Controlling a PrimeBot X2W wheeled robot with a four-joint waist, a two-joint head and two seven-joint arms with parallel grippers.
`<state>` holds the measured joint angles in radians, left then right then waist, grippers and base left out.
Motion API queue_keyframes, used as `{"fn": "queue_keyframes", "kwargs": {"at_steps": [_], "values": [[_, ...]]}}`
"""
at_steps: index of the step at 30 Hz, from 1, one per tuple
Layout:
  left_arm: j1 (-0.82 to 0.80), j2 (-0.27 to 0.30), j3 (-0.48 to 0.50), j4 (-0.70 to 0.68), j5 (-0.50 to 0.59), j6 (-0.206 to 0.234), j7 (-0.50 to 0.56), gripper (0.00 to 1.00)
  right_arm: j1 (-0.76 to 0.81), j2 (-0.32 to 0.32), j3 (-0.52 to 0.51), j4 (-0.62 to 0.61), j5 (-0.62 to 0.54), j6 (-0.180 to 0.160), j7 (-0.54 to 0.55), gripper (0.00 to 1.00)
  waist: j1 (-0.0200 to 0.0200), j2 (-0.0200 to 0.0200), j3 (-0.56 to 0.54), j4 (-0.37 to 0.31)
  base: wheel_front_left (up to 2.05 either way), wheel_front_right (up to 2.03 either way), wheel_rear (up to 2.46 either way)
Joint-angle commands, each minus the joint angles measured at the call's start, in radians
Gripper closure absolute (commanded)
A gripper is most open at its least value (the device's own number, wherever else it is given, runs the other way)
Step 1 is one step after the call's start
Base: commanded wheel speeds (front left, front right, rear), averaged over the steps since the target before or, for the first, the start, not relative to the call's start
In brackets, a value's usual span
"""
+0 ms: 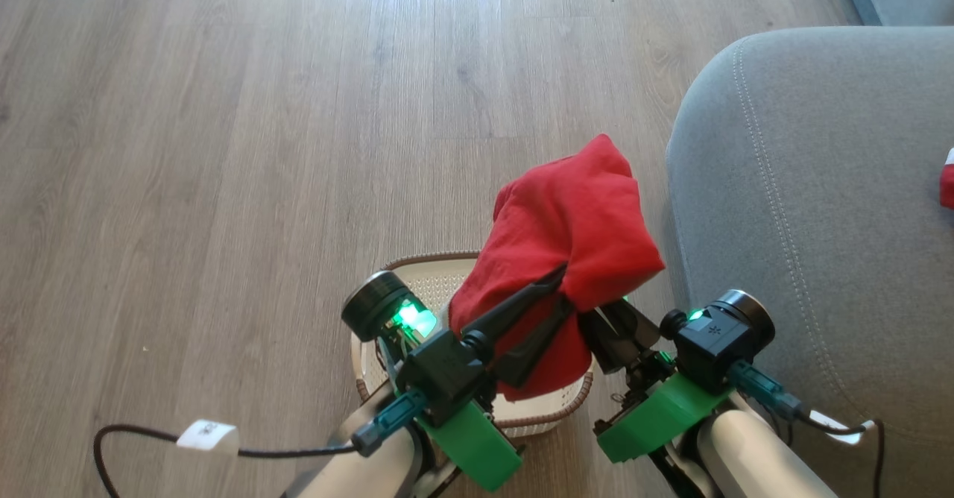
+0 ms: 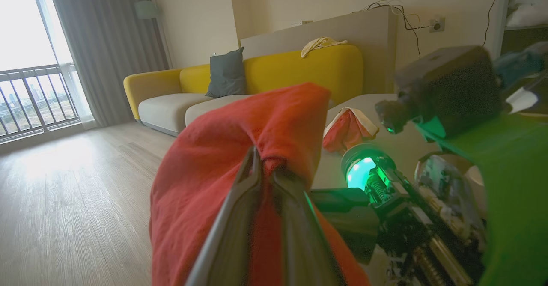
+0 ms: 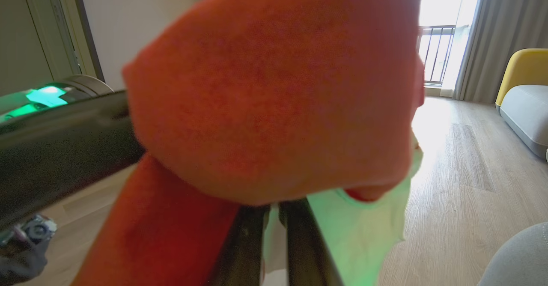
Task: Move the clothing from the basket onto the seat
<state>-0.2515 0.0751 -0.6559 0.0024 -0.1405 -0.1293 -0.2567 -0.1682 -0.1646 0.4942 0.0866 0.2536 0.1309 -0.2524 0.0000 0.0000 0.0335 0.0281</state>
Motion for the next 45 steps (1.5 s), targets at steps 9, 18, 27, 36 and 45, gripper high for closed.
{"fn": "queue_keyframes", "kwargs": {"at_steps": [9,18,27,36,45], "values": [[-0.043,-0.007,0.048,-0.042,0.023,-0.001,-0.005,0.11,-0.006,0.015,0.004,-0.051,-0.001,0.000,-0.009,1.00,0.0000,0.0000,-0.004,0.003,0.00,0.00,0.00],[-0.036,-0.012,0.061,-0.038,0.034,-0.001,-0.005,0.00,0.002,0.028,-0.034,-0.094,0.005,0.000,-0.009,1.00,0.0000,0.0000,-0.016,0.002,0.00,0.00,0.00],[-0.033,-0.016,0.088,-0.039,0.045,-0.001,-0.005,0.00,0.021,0.056,-0.119,-0.194,-0.024,0.000,-0.009,1.00,0.0000,0.0000,-0.019,-0.001,0.00,0.00,0.00],[-0.028,-0.018,0.103,-0.040,0.048,-0.001,-0.005,0.00,0.040,0.073,-0.198,-0.227,-0.055,0.000,-0.009,1.00,0.0000,0.0000,-0.026,-0.001,0.00,0.00,0.00],[-0.017,-0.020,0.112,-0.031,0.051,-0.001,-0.005,0.00,0.036,0.066,-0.247,-0.232,-0.066,0.000,-0.009,1.00,0.0000,0.0000,-0.027,0.001,0.00,0.00,0.00]]}}
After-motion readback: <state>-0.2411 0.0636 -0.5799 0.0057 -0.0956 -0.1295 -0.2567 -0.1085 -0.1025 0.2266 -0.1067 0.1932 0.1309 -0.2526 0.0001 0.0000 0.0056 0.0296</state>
